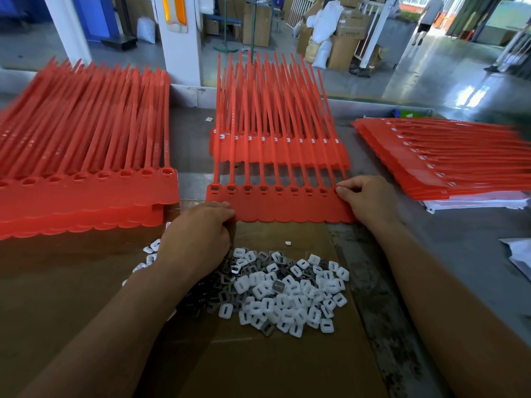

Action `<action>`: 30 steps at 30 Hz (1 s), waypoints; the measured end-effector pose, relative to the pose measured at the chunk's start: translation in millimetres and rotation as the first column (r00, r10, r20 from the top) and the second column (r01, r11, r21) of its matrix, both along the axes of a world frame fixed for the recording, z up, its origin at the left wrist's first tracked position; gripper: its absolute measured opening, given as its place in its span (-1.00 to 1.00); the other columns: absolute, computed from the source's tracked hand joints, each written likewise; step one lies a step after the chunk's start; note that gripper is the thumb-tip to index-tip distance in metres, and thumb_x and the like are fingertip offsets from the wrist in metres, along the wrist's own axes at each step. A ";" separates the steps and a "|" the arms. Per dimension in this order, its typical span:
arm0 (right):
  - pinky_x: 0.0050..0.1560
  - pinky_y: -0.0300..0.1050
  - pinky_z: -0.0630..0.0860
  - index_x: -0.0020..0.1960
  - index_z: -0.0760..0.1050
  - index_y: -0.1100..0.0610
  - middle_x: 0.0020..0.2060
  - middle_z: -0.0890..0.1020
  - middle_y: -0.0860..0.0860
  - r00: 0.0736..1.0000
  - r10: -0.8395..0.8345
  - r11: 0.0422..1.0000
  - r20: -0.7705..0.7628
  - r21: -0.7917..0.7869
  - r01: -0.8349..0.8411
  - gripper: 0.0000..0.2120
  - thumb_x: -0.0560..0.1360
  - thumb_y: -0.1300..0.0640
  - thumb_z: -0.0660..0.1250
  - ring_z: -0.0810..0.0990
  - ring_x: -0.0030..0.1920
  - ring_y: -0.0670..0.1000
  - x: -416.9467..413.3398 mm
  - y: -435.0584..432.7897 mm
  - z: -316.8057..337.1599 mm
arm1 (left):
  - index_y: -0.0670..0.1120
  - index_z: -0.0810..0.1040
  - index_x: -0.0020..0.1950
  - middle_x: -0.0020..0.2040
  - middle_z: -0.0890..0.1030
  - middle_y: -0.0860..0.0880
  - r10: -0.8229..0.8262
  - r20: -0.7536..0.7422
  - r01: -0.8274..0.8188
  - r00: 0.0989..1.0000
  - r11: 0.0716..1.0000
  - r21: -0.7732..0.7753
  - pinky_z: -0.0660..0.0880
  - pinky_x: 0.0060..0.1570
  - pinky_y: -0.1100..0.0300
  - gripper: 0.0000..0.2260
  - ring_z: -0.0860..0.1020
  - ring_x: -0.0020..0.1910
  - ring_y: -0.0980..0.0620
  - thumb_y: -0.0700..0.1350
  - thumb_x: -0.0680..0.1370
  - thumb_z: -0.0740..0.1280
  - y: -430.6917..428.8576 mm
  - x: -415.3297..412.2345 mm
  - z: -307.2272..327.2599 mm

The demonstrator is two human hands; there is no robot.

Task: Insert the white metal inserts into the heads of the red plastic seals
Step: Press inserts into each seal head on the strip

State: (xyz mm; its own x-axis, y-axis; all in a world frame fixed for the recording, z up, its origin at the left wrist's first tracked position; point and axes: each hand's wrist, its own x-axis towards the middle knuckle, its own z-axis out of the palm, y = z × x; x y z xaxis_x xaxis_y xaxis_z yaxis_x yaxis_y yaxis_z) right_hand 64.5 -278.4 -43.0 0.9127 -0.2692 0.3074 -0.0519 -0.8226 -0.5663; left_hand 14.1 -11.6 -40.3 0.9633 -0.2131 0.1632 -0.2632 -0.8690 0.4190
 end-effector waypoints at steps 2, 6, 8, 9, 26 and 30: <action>-0.10 -0.30 0.30 0.00 0.64 0.17 -0.02 0.67 0.05 1.000 -0.002 1.000 0.001 -0.008 0.002 -0.84 0.47 0.16 0.37 0.48 -0.09 -0.15 0.5 0.0 -0.2 | -0.08 0.46 0.32 0.38 0.39 0.04 0.001 -0.002 -0.001 1.000 1.000 -0.002 0.18 0.34 0.22 -0.61 0.31 0.38 0.10 -0.29 0.51 0.14 0.1 0.0 0.0; -0.18 -0.38 0.24 0.00 0.65 0.17 -0.02 0.67 0.05 1.000 -0.006 1.000 0.009 -0.028 0.006 -0.84 0.47 0.15 0.37 0.52 -0.06 -0.11 1.6 0.2 -1.0 | -0.09 0.46 0.32 0.38 0.39 0.04 0.004 -0.007 -0.004 1.000 1.000 -0.006 0.19 0.37 0.19 -0.61 0.30 0.38 0.09 -0.30 0.51 0.15 0.4 -0.2 -0.2; -0.14 -0.36 0.27 0.00 0.65 0.18 -0.02 0.67 0.06 1.000 -0.005 1.000 0.011 -0.007 0.005 -0.84 0.47 0.16 0.37 0.52 -0.06 -0.11 1.9 -0.5 -1.2 | -0.08 0.45 0.32 0.38 0.39 0.04 0.006 -0.007 -0.006 1.000 1.000 -0.007 0.19 0.37 0.19 -0.61 0.31 0.38 0.09 -0.30 0.52 0.14 0.4 -0.3 -0.3; -0.10 -0.31 0.30 0.01 0.64 0.19 -0.02 0.67 0.06 1.000 -0.003 1.000 0.007 0.021 0.003 -0.83 0.48 0.16 0.36 0.52 -0.06 -0.10 1.9 -1.1 -1.3 | -0.08 0.45 0.32 0.38 0.39 0.04 0.006 -0.007 -0.006 1.000 1.000 -0.010 0.19 0.37 0.19 -0.61 0.31 0.38 0.09 -0.30 0.52 0.14 0.5 -0.4 -0.3; -0.24 -0.55 0.39 -0.21 0.56 -0.11 -0.33 0.60 -0.26 0.805 0.513 0.856 -0.297 0.114 -0.504 -0.85 0.41 0.14 0.42 0.55 -0.24 -0.36 -48.3 26.7 45.8 | -0.07 0.45 0.32 0.39 0.38 0.05 0.011 -0.005 -0.011 1.000 1.000 -0.001 0.20 0.34 0.21 -0.61 0.31 0.37 0.09 -0.29 0.52 0.14 -0.8 -0.9 1.3; -0.24 -0.56 0.36 -0.20 0.56 -0.10 -0.36 0.58 -0.29 0.701 0.593 0.792 -0.397 0.130 -0.597 -0.89 0.42 0.11 0.41 0.52 -0.28 -0.39 -60.0 40.9 44.1 | -0.06 0.45 0.32 0.39 0.38 0.06 0.010 -0.007 -0.010 1.000 1.000 0.005 0.18 0.35 0.22 -0.61 0.31 0.38 0.10 -0.28 0.52 0.13 -1.2 -1.2 1.8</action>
State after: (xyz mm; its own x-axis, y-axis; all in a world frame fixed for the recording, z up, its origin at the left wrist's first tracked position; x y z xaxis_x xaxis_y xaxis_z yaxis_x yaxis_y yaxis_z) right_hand 4.5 -237.5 1.2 0.9204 0.3729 -0.1177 0.2330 -0.7647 -0.6007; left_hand 12.9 -12.9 -38.5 0.9664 -0.2043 0.1558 -0.2518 -0.8736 0.4165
